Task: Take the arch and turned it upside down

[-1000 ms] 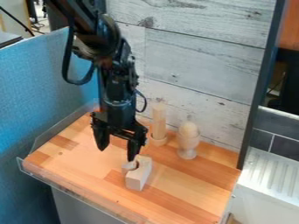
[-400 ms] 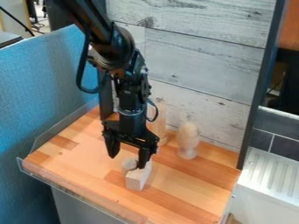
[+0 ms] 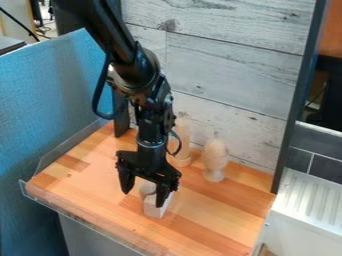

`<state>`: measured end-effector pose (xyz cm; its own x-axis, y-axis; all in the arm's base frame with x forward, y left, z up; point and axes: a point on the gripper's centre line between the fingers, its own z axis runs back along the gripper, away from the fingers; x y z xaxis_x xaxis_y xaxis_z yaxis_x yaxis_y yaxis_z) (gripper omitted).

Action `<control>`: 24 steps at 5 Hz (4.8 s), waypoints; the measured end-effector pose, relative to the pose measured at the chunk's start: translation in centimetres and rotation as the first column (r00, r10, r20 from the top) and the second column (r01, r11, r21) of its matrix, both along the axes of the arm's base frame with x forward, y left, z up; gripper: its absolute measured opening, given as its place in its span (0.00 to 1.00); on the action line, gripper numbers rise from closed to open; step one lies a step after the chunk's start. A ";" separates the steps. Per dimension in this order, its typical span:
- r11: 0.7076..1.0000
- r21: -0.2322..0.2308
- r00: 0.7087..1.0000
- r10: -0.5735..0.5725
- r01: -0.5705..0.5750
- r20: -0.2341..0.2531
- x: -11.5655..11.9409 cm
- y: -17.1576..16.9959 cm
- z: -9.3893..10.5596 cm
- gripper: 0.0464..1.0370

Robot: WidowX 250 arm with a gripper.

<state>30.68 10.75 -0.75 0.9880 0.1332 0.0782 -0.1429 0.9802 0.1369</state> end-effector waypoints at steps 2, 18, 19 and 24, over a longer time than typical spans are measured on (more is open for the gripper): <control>1.000 0.012 1.000 0.003 -0.003 -0.001 0.1 -0.6 -1.0 0.96; 0.525 0.708 0.873 -0.384 0.473 -0.299 0.7 -4.0 -3.7 0.58; 0.551 0.671 0.863 -0.395 0.496 -0.314 0.3 -4.4 -3.9 0.88; 0.899 -0.057 0.894 -0.437 0.433 -0.100 1.7 -6.8 3.0 0.96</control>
